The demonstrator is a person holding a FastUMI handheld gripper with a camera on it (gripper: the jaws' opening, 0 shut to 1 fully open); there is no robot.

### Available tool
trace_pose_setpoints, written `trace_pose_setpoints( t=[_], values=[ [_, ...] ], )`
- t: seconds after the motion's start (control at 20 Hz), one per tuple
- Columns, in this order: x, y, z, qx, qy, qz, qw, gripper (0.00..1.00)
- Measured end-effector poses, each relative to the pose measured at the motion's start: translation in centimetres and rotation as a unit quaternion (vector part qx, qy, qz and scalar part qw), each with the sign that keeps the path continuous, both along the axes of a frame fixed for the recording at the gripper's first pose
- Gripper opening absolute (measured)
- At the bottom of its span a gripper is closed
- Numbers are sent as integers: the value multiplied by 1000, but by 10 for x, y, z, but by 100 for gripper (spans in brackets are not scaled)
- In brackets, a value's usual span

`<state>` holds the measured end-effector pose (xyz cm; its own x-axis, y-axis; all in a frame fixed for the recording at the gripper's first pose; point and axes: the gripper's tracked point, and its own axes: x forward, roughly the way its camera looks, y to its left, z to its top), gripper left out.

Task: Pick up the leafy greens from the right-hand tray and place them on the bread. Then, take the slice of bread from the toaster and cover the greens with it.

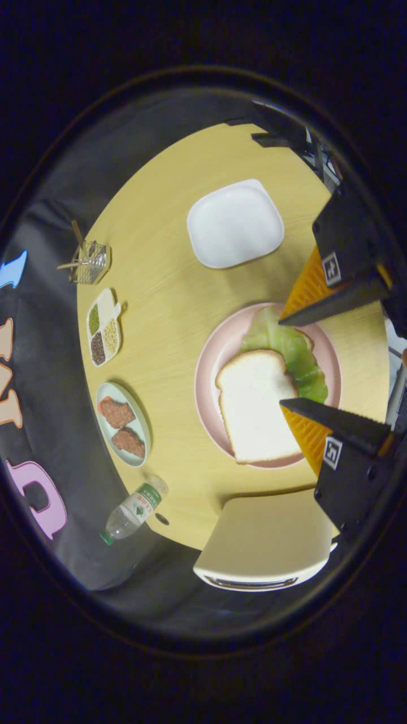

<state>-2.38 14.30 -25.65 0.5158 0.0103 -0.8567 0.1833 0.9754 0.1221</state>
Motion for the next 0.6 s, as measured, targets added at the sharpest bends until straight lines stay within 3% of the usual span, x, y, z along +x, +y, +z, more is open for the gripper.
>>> trace_pose_setpoints(
  t=[0.3,0.6],
  values=[
    [-2,-14,25,-16,-23,2,1000,97],
    [20,-25,61,-21,-100,37,994,97]
  ],
)
